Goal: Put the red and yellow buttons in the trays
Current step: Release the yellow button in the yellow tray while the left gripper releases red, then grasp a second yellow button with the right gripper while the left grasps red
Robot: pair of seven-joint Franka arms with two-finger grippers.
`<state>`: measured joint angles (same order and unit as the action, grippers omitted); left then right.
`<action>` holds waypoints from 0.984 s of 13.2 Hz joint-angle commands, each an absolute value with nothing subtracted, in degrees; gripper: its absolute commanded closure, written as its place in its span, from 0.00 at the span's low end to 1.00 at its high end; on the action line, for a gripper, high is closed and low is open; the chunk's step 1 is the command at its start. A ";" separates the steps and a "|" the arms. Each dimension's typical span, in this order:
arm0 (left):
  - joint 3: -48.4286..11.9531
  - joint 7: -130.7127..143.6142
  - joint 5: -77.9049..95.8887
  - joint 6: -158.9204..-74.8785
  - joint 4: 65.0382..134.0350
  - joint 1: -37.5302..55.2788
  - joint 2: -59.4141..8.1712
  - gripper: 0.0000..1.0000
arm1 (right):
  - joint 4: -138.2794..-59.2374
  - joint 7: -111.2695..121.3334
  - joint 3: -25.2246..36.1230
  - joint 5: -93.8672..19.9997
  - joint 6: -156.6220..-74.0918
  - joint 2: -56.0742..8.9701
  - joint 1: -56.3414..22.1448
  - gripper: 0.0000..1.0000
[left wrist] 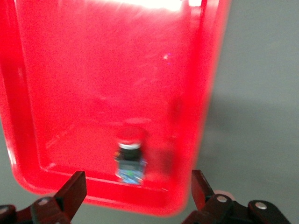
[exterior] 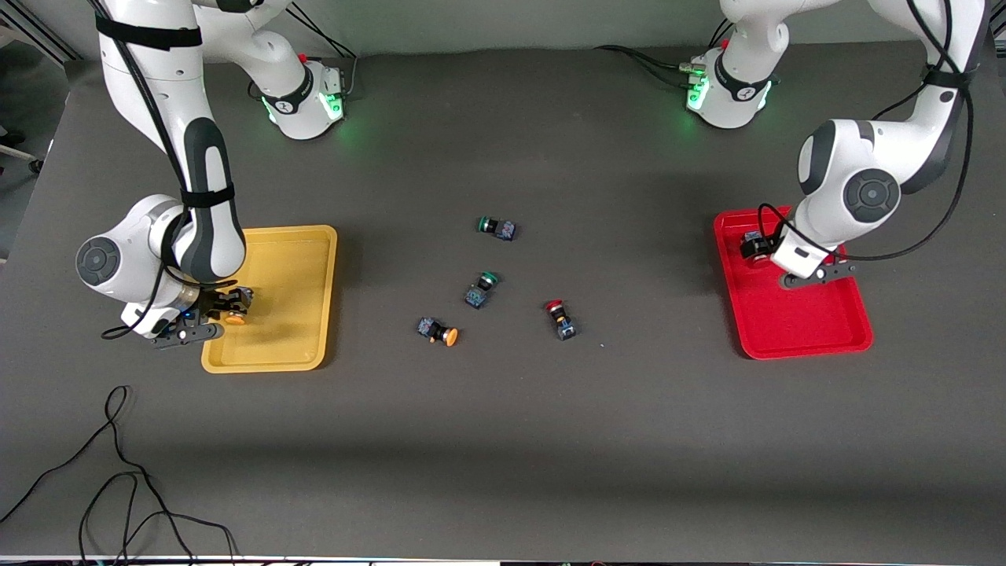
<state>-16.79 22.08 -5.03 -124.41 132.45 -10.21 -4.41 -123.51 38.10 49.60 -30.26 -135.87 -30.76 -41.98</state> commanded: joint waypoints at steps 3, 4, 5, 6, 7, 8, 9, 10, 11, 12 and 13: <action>-16.88 47.22 -4.04 -108.12 101.06 6.29 -21.13 0.00 | -116.48 39.20 52.90 -29.46 -125.45 -27.08 -42.97 0.00; -16.88 53.38 -3.96 -108.19 94.03 9.37 -26.40 0.00 | -113.58 38.59 54.74 -26.57 -122.64 -26.37 -44.46 0.00; -16.88 57.70 -3.87 -108.54 87.69 10.71 -31.59 0.00 | -110.77 36.15 56.76 -24.98 -119.82 -25.93 -45.95 0.00; -17.48 60.62 -3.69 -108.72 81.19 12.64 -36.95 0.00 | -108.05 33.86 57.65 -24.53 -116.84 -26.01 -47.45 0.00; -17.49 62.47 -3.78 -108.81 76.95 15.27 -41.09 0.00 | -106.36 31.58 57.92 -24.52 -114.46 -26.02 -48.24 0.00; -17.49 63.88 -3.87 -109.16 75.34 17.29 -43.92 0.00 | -105.13 28.42 57.75 -24.52 -113.22 -26.02 -49.30 0.00; -17.40 64.33 -3.87 -111.77 75.06 18.45 -45.34 0.00 | -104.94 24.56 57.74 -24.61 -113.03 -26.02 -52.53 0.00; -17.40 64.94 -3.52 -114.32 75.32 18.63 -45.96 0.00 | -104.85 21.48 57.74 -24.61 -113.03 -26.19 -55.60 0.00; -17.40 65.39 -3.86 -115.13 75.41 18.72 -47.01 0.00 | -104.85 20.40 57.66 -24.61 -113.03 -26.19 -59.03 0.00; -17.32 65.48 -4.56 -115.40 75.50 19.85 -48.15 0.00 | -104.68 19.00 57.57 -25.22 -113.20 -26.80 -62.19 0.00; -17.31 65.57 -4.74 -116.44 76.02 20.73 -48.95 0.00 | -103.63 18.29 56.70 -25.49 -113.90 -27.94 -64.49 0.00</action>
